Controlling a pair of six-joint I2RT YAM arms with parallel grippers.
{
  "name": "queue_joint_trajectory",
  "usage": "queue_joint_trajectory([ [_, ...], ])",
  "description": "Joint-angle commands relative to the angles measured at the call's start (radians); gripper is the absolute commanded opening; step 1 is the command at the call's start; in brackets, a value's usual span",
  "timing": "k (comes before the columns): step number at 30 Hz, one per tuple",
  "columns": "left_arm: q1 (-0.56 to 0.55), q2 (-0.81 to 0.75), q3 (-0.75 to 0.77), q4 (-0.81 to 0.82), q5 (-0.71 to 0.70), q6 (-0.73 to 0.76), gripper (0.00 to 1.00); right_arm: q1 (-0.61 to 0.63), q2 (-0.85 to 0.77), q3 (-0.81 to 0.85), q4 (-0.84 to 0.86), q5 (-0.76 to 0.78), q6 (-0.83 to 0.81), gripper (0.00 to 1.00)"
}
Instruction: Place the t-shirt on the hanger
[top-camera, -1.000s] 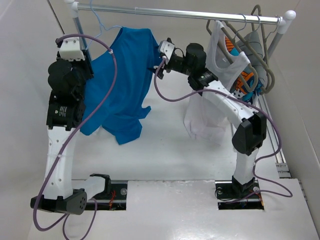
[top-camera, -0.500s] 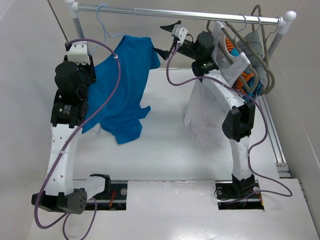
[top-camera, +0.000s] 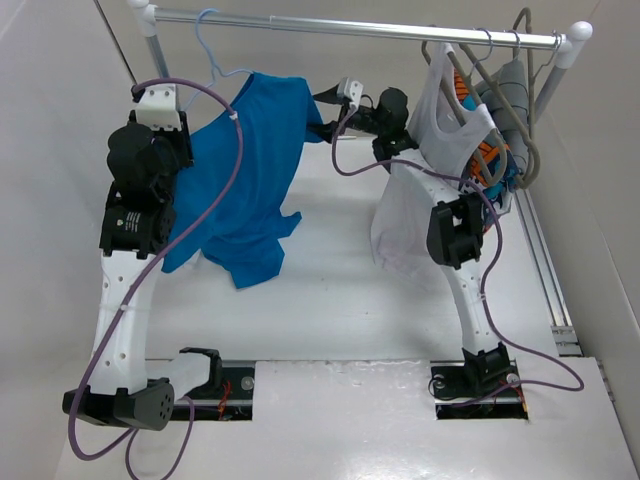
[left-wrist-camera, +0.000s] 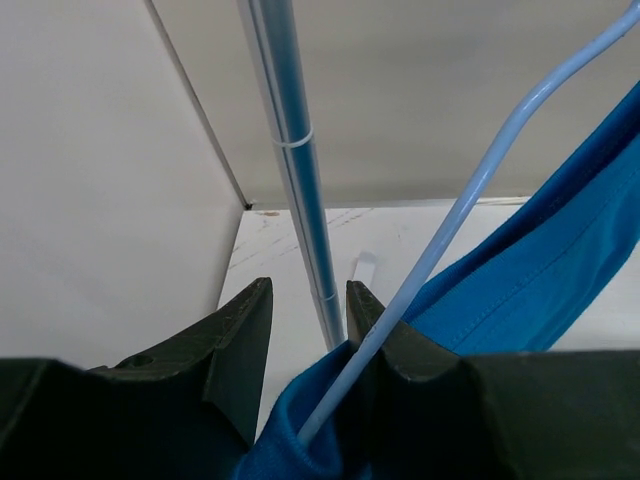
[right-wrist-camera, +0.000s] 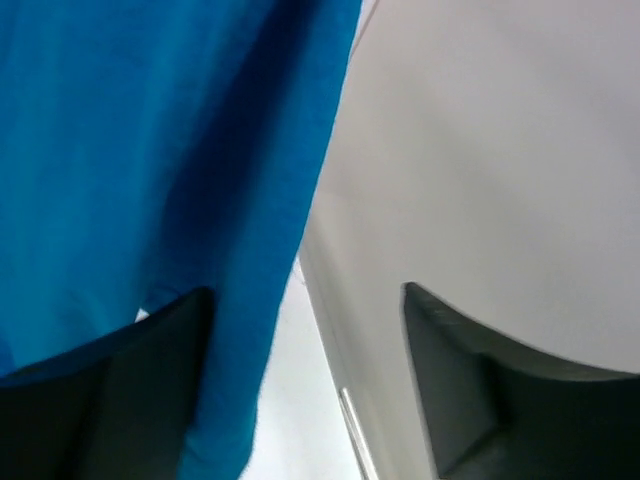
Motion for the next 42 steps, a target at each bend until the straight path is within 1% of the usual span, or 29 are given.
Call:
queue_joint_trajectory([
  [1, 0.002, -0.024, 0.013, 0.037, 0.055, 0.015, 0.0, 0.004, 0.015, 0.097, 0.119, -0.002, 0.035, 0.76],
  [2, 0.002, -0.024, 0.013, 0.027, 0.055, 0.015, 0.0, 0.013, 0.026, 0.097, 0.137, 0.007, 0.055, 0.73],
  [3, 0.002, -0.024, 0.024, 0.027, 0.055, 0.015, 0.0, 0.013, 0.026, 0.082, 0.183, 0.007, 0.07, 0.51],
  [4, 0.002, -0.024, 0.024, 0.016, 0.074, 0.015, 0.0, 0.013, 0.026, 0.051, 0.203, 0.017, 0.103, 0.37],
  [5, 0.002, -0.024, 0.024, 0.016, 0.089, 0.024, 0.0, 0.013, 0.026, 0.031, 0.22, 0.017, 0.113, 0.21],
  [6, 0.002, -0.024, 0.033, 0.005, 0.126, 0.024, 0.0, 0.013, 0.026, 0.011, 0.232, 0.039, 0.114, 0.09],
  [7, 0.002, -0.034, 0.033, 0.005, 0.147, 0.024, 0.0, 0.013, 0.017, -0.008, 0.252, 0.04, 0.126, 0.01],
  [9, 0.002, -0.035, 0.033, 0.017, 0.207, 0.012, 0.16, 0.013, 0.006, -0.052, 0.262, 0.053, 0.126, 0.0],
  [10, 0.002, -0.044, 0.033, 0.017, 0.23, 0.012, 0.32, 0.013, 0.006, -0.052, 0.262, 0.063, 0.126, 0.0],
  [11, 0.002, -0.044, 0.042, 0.03, 0.253, 0.012, 0.36, 0.013, 0.006, -0.052, 0.262, 0.063, 0.126, 0.0],
  [13, 0.002, -0.044, 0.051, 0.039, 0.31, 0.002, 0.4, 0.023, 0.006, -0.052, 0.262, 0.063, 0.126, 0.0],
  [16, 0.002, -0.024, 0.091, 0.039, 0.351, -0.021, 0.46, 0.023, -0.003, -0.052, 0.262, 0.072, 0.126, 0.0],
  [18, 0.002, -0.024, 0.091, 0.03, 0.37, -0.021, 0.47, 0.032, -0.003, -0.052, 0.262, 0.072, 0.126, 0.0],
  [20, 0.002, -0.015, 0.1, 0.03, 0.382, -0.031, 0.47, 0.032, -0.003, -0.062, 0.262, 0.072, 0.126, 0.0],
  [24, 0.002, 0.005, 0.123, 0.039, 0.417, -0.053, 0.43, 0.032, -0.003, -0.062, 0.262, 0.081, 0.126, 0.0],
  [27, 0.002, 0.028, 0.143, 0.048, 0.439, -0.065, 0.41, 0.032, -0.003, -0.062, 0.262, 0.081, 0.126, 0.0],
  [28, 0.002, 0.028, 0.143, 0.048, 0.439, -0.074, 0.44, 0.032, -0.014, -0.062, 0.249, 0.081, 0.126, 0.0],
  [30, 0.002, 0.039, 0.143, 0.048, 0.439, -0.074, 0.52, 0.032, -0.025, -0.088, 0.235, 0.095, 0.126, 0.0],
  [31, 0.002, 0.039, 0.143, 0.048, 0.449, -0.064, 0.64, 0.032, -0.025, -0.101, 0.208, 0.107, 0.115, 0.0],
  [32, 0.002, 0.03, 0.143, 0.048, 0.462, -0.036, 0.67, 0.032, -0.034, -0.11, 0.188, 0.107, 0.101, 0.0],
  [34, 0.002, 0.021, 0.113, 0.048, 0.483, -0.024, 0.67, 0.021, -0.034, -0.101, 0.127, 0.107, 0.088, 0.0],
  [35, 0.002, 0.021, 0.113, 0.048, 0.483, -0.01, 0.64, 0.021, -0.034, -0.101, 0.116, 0.107, 0.087, 0.0],
  [36, 0.002, 0.021, 0.099, 0.048, 0.483, 0.005, 0.57, 0.021, -0.034, -0.101, 0.116, 0.107, 0.077, 0.0],
  [38, 0.002, 0.021, 0.088, 0.048, 0.483, 0.005, 0.4, 0.021, -0.034, -0.101, 0.097, 0.107, 0.068, 0.0],
  [39, 0.002, 0.021, 0.088, 0.048, 0.483, 0.016, 0.27, 0.021, -0.034, -0.101, 0.097, 0.107, 0.054, 0.0],
  [42, 0.002, 0.03, 0.097, 0.048, 0.495, 0.016, 0.15, 0.03, -0.034, -0.087, 0.061, 0.107, 0.028, 0.0],
])
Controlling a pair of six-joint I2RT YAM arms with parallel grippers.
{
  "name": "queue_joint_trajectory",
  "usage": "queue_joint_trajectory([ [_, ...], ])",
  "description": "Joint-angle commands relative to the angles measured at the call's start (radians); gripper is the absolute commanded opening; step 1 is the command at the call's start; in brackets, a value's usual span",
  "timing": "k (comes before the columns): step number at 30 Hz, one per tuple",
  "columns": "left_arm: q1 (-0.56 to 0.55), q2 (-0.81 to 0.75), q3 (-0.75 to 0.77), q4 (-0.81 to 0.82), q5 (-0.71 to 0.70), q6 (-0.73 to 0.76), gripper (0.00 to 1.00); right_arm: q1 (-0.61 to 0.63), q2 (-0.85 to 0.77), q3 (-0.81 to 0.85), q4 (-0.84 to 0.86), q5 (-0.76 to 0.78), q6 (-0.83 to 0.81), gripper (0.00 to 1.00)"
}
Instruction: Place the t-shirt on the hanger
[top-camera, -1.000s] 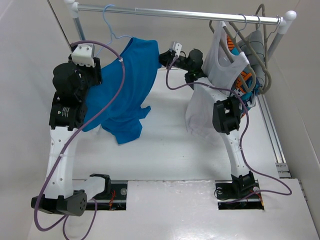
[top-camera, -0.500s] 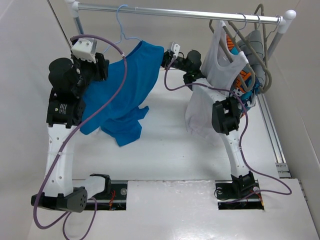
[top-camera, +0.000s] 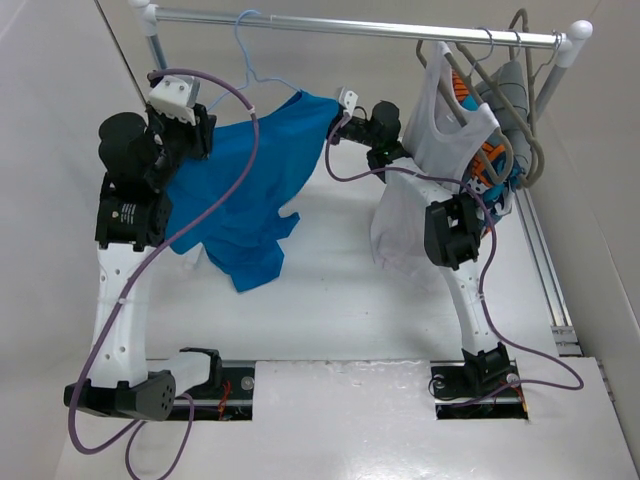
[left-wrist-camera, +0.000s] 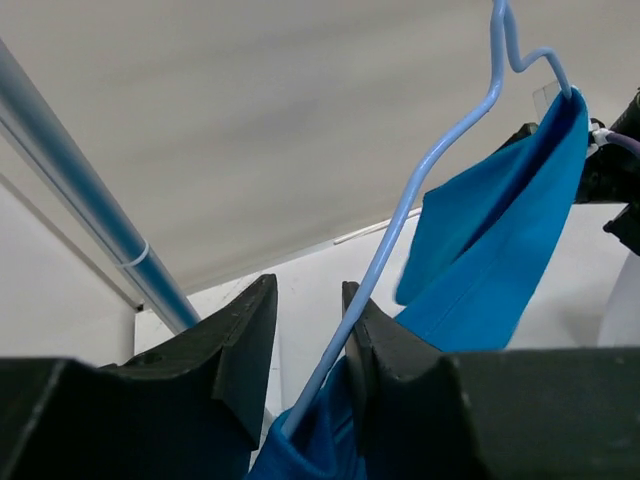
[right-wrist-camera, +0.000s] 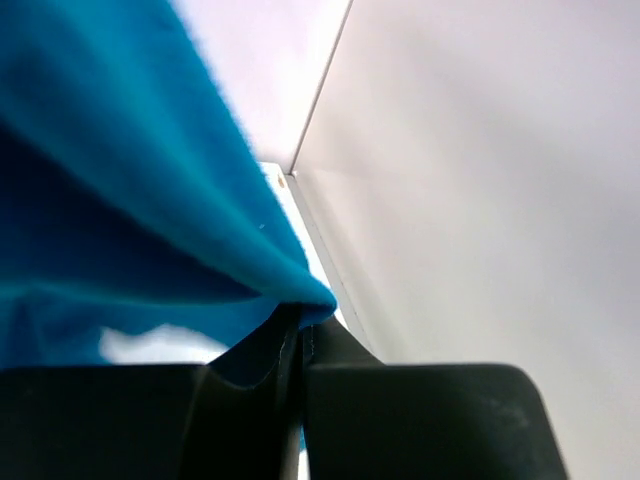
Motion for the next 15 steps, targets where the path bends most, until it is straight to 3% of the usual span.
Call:
queue_joint_trajectory([
  [1, -0.007, -0.017, 0.004, 0.041, 0.069, 0.0, 0.12, 0.009, -0.054, 0.024, -0.063, 0.004, -0.046, 0.0],
  [3, -0.007, -0.007, 0.032, 0.041, 0.079, 0.02, 0.15, 0.009, -0.054, 0.024, -0.074, 0.004, -0.046, 0.0],
  [4, -0.007, -0.007, 0.032, 0.032, 0.079, 0.02, 0.25, 0.009, -0.054, 0.024, -0.083, 0.004, -0.057, 0.0],
  [5, -0.007, -0.007, 0.046, 0.032, 0.088, 0.032, 0.58, 0.009, -0.054, 0.024, -0.083, 0.004, -0.057, 0.0],
  [6, -0.007, -0.007, 0.046, 0.02, 0.088, 0.041, 0.72, 0.009, -0.054, 0.024, -0.092, 0.004, -0.057, 0.0],
  [7, -0.007, -0.025, 0.046, 0.019, 0.088, 0.065, 0.93, 0.009, -0.054, 0.024, -0.092, 0.004, -0.066, 0.0],
  [8, -0.007, -0.036, 0.046, 0.01, 0.077, 0.075, 1.0, 0.009, -0.054, 0.024, -0.092, 0.004, -0.066, 0.0],
  [12, -0.007, -0.143, -0.084, 0.076, -0.047, 0.127, 1.0, 0.009, -0.054, 0.024, -0.101, -0.005, -0.076, 0.0],
  [15, -0.007, -0.282, -0.192, 0.261, -0.084, 0.156, 1.0, 0.009, -0.054, 0.035, -0.124, -0.005, -0.085, 0.0],
])
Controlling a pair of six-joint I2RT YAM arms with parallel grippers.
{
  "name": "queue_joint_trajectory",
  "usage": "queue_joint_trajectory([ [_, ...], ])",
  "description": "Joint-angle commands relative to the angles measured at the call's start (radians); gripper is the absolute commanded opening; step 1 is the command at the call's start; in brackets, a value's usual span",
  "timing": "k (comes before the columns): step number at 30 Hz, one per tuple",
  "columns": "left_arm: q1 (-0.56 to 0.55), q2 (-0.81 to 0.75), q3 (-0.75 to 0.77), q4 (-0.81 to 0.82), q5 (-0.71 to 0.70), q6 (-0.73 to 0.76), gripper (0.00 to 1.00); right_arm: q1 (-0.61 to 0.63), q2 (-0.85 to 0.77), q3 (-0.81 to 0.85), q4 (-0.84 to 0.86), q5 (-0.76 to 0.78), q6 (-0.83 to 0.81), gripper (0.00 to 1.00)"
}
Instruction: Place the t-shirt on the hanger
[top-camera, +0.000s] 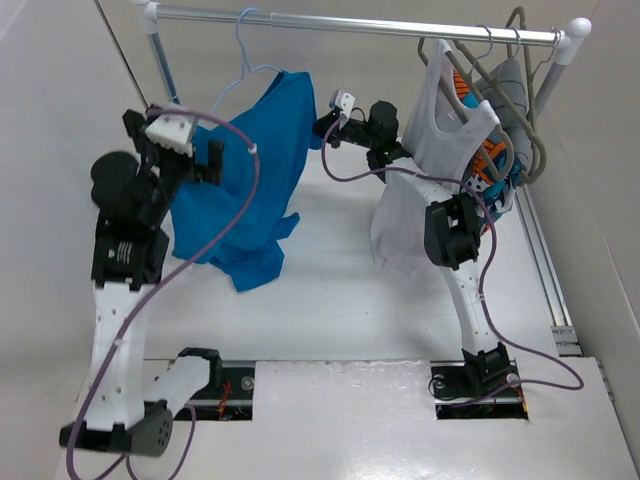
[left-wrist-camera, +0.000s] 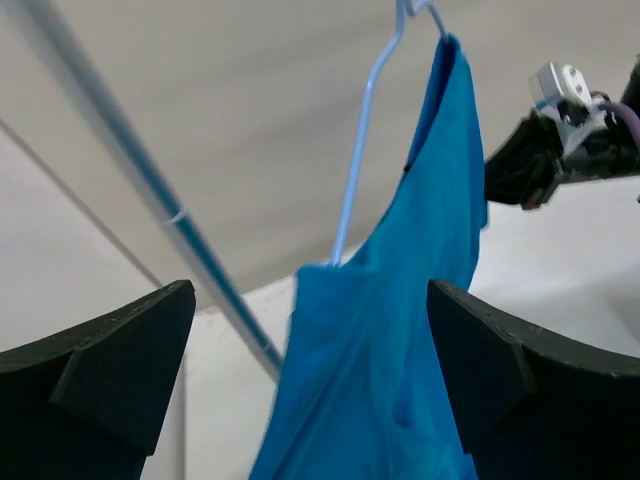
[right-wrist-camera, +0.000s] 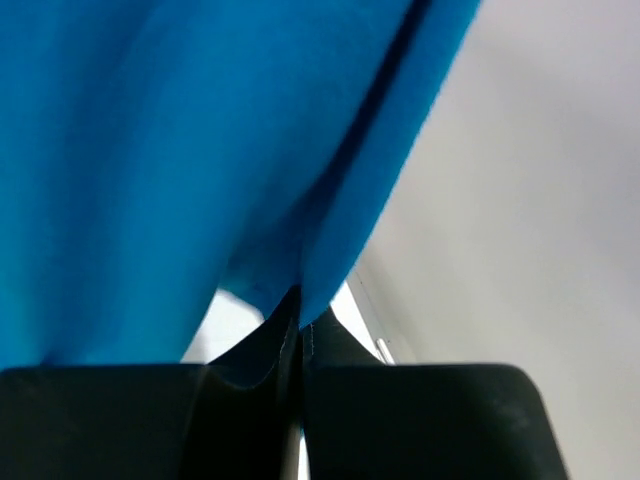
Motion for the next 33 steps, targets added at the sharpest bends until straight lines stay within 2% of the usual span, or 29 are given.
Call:
queue_joint_trajectory([
  [1, -0.001, -0.166, -0.102, 0.246, -0.066, 0.057, 1.0, 0.009, -0.053, 0.035, -0.021, -0.009, -0.021, 0.0],
  [5, -0.001, -0.235, -0.106, 0.291, 0.021, 0.031, 1.0, 0.009, -0.053, 0.044, -0.041, -0.018, -0.031, 0.0],
  [8, -0.001, -0.182, -0.022, 0.203, 0.088, -0.011, 1.0, 0.018, -0.053, 0.044, -0.05, -0.018, -0.041, 0.0],
  [10, -0.001, -0.072, 0.064, 0.073, 0.116, -0.057, 1.0, 0.018, -0.053, 0.044, -0.061, -0.027, -0.05, 0.0],
  [13, -0.001, 0.074, 0.283, -0.081, 0.185, -0.092, 1.0, 0.018, -0.064, 0.032, -0.07, -0.027, -0.061, 0.0],
  [14, -0.001, 0.178, 0.346, -0.185, 0.185, -0.101, 1.0, 0.018, -0.064, 0.021, -0.07, -0.027, -0.061, 0.0],
  [15, -0.001, 0.226, 0.46, -0.228, 0.2, -0.101, 1.0, 0.018, -0.073, 0.021, -0.07, -0.027, -0.061, 0.0],
  [17, -0.001, 0.321, 0.541, -0.317, 0.211, -0.076, 1.0, 0.018, -0.073, 0.01, -0.07, -0.027, -0.072, 0.0],
  [19, -0.001, 0.331, 0.523, -0.303, 0.211, -0.063, 0.97, 0.018, -0.073, 0.01, -0.079, -0.027, -0.072, 0.0],
  [23, -0.001, 0.294, 0.413, -0.247, 0.239, -0.063, 0.72, 0.018, -0.073, 0.01, -0.09, -0.018, -0.081, 0.0],
  [26, -0.001, 0.294, 0.389, -0.247, 0.26, -0.072, 0.46, 0.018, -0.073, 0.01, -0.111, -0.006, -0.081, 0.0],
  [27, -0.001, 0.294, 0.377, -0.247, 0.26, -0.072, 0.32, 0.018, -0.073, 0.01, -0.112, 0.003, -0.081, 0.0],
  [28, -0.001, 0.283, 0.377, -0.238, 0.26, -0.089, 0.07, 0.018, -0.073, 0.01, -0.121, 0.003, -0.081, 0.0],
  [29, -0.001, 0.274, 0.35, -0.221, 0.236, -0.109, 0.0, 0.018, -0.073, 0.01, -0.121, 0.026, -0.081, 0.0],
  [33, -0.001, 0.213, 0.271, -0.171, 0.201, -0.132, 0.0, 0.009, -0.082, -0.034, -0.18, 0.109, -0.081, 0.0],
])
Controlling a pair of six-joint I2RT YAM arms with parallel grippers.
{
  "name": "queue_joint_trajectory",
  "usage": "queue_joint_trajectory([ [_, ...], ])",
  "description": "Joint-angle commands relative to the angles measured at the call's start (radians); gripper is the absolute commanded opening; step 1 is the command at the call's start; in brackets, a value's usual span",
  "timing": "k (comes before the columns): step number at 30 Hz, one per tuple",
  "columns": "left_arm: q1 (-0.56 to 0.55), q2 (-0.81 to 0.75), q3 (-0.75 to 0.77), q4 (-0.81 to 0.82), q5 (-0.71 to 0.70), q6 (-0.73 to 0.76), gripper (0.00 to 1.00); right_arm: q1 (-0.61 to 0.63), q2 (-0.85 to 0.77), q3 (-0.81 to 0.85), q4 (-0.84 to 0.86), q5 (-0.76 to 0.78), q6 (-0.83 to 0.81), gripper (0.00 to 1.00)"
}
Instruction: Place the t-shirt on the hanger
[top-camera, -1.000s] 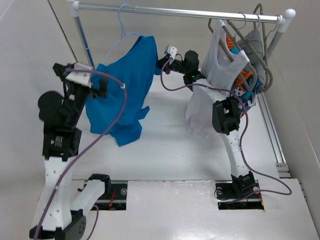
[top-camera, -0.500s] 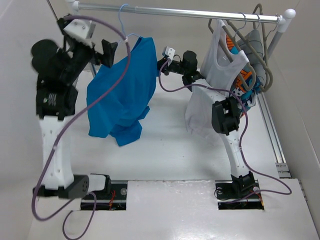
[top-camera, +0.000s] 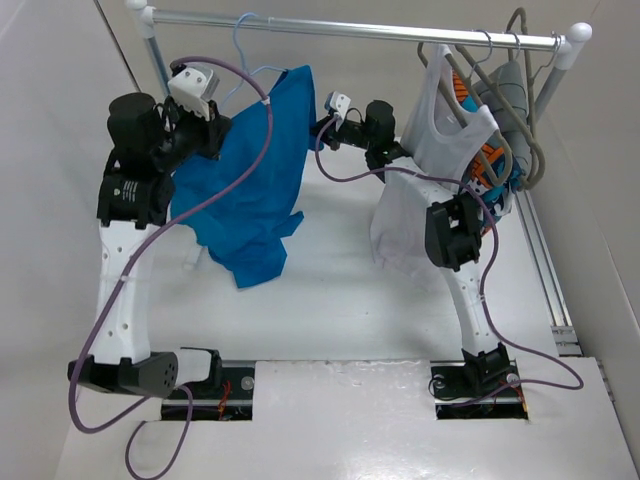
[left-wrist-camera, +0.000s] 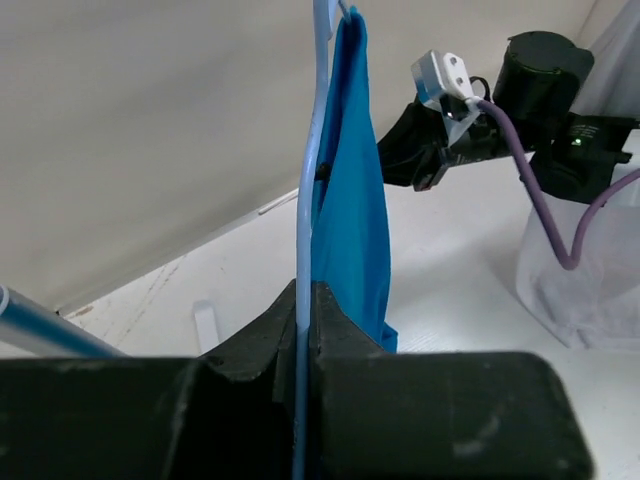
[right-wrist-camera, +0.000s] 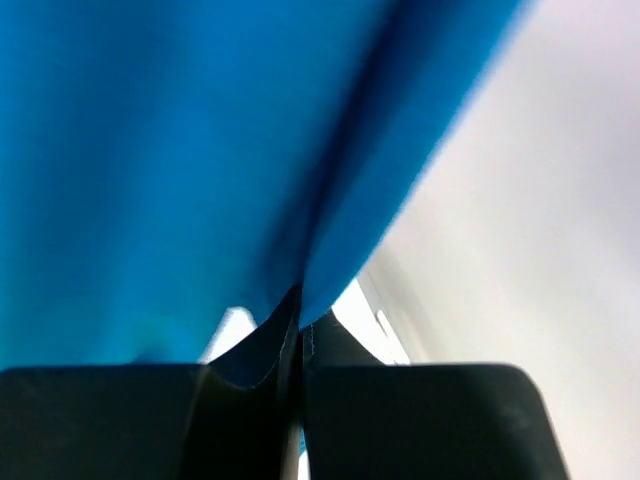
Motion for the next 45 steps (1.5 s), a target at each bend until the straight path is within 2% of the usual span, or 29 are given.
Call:
queue_joint_trajectory([
  [1, 0.001, -0.075, -0.045, 0.076, -0.021, -0.05, 0.0, -0.012, -0.071, -0.049, -0.077, 0.084, -0.004, 0.0],
  [6, 0.001, -0.133, -0.094, 0.085, -0.049, -0.079, 0.0, -0.021, -0.081, -0.092, -0.111, 0.149, -0.004, 0.0],
  [9, 0.001, -0.159, -0.122, 0.105, -0.069, -0.107, 0.0, -0.021, -0.081, -0.065, -0.111, 0.101, -0.004, 0.47],
  [10, 0.001, -0.159, -0.135, 0.106, -0.096, -0.117, 0.0, -0.021, -0.081, -0.056, -0.111, 0.09, -0.013, 0.69],
  [11, 0.001, -0.168, -0.136, 0.115, -0.116, -0.13, 0.0, -0.012, -0.081, -0.056, -0.111, 0.09, -0.013, 0.77],
  [13, 0.001, -0.177, -0.161, 0.115, -0.173, -0.143, 0.0, -0.012, -0.127, -0.1, -0.111, 0.099, -0.024, 0.84],
  [14, 0.001, -0.191, -0.172, 0.115, -0.196, -0.154, 0.0, -0.012, -0.143, -0.124, -0.111, 0.124, -0.033, 0.95],
  [15, 0.001, -0.202, -0.186, 0.127, -0.222, -0.154, 0.0, -0.023, -0.183, -0.154, -0.111, 0.139, -0.033, 1.0],
  [19, 0.001, -0.259, -0.261, 0.176, -0.339, -0.174, 0.0, -0.043, -0.268, -0.325, -0.111, 0.193, -0.052, 1.0],
  [24, 0.001, -0.273, -0.31, 0.194, -0.366, -0.193, 0.0, -0.034, -0.343, -0.457, -0.111, 0.182, -0.091, 1.0],
  [25, 0.001, -0.282, -0.321, 0.194, -0.354, -0.193, 0.08, -0.034, -0.355, -0.479, -0.111, 0.182, -0.101, 1.0],
  [26, 0.001, -0.282, -0.321, 0.204, -0.34, -0.193, 0.21, -0.023, -0.381, -0.517, -0.111, 0.182, -0.11, 1.0],
  [28, 0.001, -0.282, -0.33, 0.204, -0.288, -0.193, 0.48, -0.023, -0.403, -0.549, -0.111, 0.182, -0.124, 1.0],
  [29, -0.008, -0.292, -0.33, 0.204, -0.274, -0.193, 0.68, -0.014, -0.423, -0.563, -0.123, 0.182, -0.134, 1.0],
  [32, -0.008, -0.302, -0.33, 0.213, -0.256, -0.184, 0.99, -0.005, -0.453, -0.606, -0.157, 0.182, -0.162, 1.0],
  [36, -0.008, -0.348, -0.31, 0.213, -0.294, -0.131, 0.99, 0.031, -0.521, -0.684, -0.209, 0.214, -0.239, 1.0],
  [41, 0.013, -0.449, -0.292, 0.222, -0.473, -0.081, 0.99, 0.069, -0.588, -0.799, -0.24, 0.248, -0.263, 1.0],
  [45, 0.035, -0.576, -0.393, 0.243, -0.616, -0.081, 0.99, 0.08, -0.648, -0.908, -0.24, 0.268, -0.273, 1.0],
])
